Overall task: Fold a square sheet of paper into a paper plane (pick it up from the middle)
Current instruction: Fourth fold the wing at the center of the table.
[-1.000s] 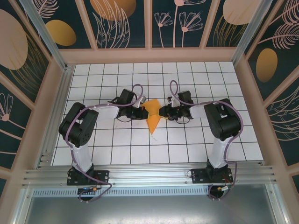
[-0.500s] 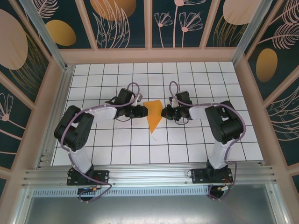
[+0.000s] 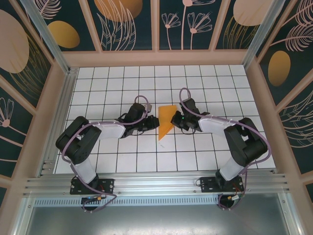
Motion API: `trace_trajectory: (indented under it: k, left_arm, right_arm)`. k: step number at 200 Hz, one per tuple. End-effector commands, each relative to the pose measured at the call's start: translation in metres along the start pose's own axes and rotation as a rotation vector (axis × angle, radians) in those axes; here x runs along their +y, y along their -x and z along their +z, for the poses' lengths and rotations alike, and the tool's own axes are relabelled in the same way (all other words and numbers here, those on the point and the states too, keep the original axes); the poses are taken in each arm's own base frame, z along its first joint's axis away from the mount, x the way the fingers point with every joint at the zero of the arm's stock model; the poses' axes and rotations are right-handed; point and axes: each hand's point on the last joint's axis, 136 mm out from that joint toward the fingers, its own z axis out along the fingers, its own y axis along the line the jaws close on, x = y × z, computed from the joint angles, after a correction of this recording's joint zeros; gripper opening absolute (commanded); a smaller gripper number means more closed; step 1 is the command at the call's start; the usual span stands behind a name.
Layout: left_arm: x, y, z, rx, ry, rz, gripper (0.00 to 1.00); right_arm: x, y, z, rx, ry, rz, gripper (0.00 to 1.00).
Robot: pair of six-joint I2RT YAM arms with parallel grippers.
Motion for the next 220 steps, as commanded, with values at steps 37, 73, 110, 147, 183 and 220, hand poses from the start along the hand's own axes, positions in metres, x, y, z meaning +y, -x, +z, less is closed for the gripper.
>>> trace_trajectory:
  k: [37, 73, 110, 147, 183, 220]
  left_arm:
    - [-0.006, 0.002, 0.021, 0.033, -0.047, -0.026, 0.10]
    - [-0.002, 0.003, 0.029, 0.046, -0.036, -0.030, 0.10]
    - [0.008, 0.006, 0.040, 0.066, 0.029, -0.010, 0.09]
    - [0.040, -0.012, 0.044, 0.130, 0.139, -0.028, 0.03]
    - [0.055, -0.023, 0.046, 0.160, 0.188, -0.051, 0.00]
    - [0.058, -0.025, 0.048, 0.169, 0.194, -0.054, 0.00]
  right_arm:
    - [-0.008, -0.003, -0.001, 0.007, -0.049, 0.042, 0.05]
    - [-0.010, -0.004, 0.001, 0.015, -0.059, 0.043, 0.05]
    - [-0.008, -0.003, 0.000, 0.018, -0.059, 0.037, 0.05]
    - [0.007, -0.012, 0.001, 0.080, 0.017, 0.020, 0.17]
    - [0.013, -0.023, -0.002, 0.142, 0.076, 0.015, 0.26]
    - [0.013, -0.020, -0.001, 0.146, 0.090, 0.019, 0.24]
